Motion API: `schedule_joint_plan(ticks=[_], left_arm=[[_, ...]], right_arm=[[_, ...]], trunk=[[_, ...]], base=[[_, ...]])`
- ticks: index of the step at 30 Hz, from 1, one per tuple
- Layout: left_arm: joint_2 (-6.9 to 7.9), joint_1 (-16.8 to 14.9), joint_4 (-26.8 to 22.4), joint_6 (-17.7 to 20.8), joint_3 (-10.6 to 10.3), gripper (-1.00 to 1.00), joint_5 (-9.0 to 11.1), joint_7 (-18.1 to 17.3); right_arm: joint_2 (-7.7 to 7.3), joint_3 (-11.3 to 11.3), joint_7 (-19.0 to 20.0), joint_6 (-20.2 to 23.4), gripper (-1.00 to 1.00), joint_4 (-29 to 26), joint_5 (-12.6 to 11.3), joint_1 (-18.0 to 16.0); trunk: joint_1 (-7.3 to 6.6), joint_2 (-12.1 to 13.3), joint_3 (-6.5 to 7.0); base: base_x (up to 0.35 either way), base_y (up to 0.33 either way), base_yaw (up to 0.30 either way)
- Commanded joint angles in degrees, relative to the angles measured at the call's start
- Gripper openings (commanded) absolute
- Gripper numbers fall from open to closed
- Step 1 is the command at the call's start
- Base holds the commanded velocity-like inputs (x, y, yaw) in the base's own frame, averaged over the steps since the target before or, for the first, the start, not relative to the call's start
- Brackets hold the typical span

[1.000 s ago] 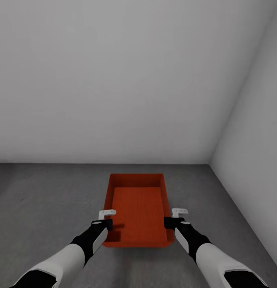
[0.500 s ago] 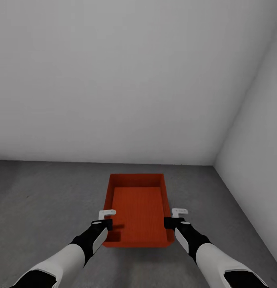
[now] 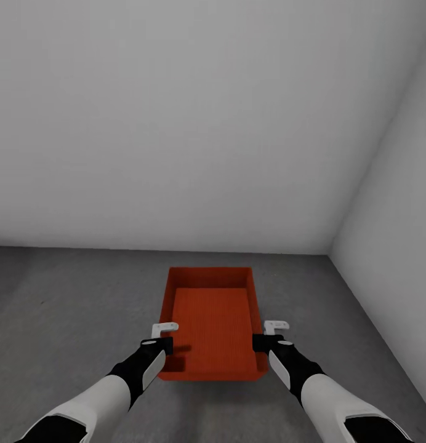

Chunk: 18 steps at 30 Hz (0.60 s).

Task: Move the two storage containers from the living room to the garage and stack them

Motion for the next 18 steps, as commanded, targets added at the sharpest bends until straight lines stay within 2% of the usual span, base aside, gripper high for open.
schedule_joint_plan(ticks=[1,3,18], left_arm=[[2.35,-0.06,-0.34,-1.17,3.38,-1.00,-0.77,0.48],[2.35,-0.06,-0.32,-1.17,3.38,-1.00,-0.77,0.48],[2.43,-0.06,-0.44,-1.08,3.44,-1.00,-0.77,0.48]], right_arm=[[-0.23,-1.16,0.03,0.32,-1.00,-0.02,-0.37,0.01],[-0.23,-1.16,0.03,0.32,-1.00,-0.03,-0.37,0.01],[-0.23,-1.16,0.03,0.24,-1.00,-0.01,-0.35,0.01]], trunk=[[0.00,-0.04,-0.06],[0.00,-0.04,-0.06],[3.30,-6.06,-2.75]], base=[[0.000,0.000,0.000],[0.000,0.000,0.000],[0.000,0.000,0.000]])
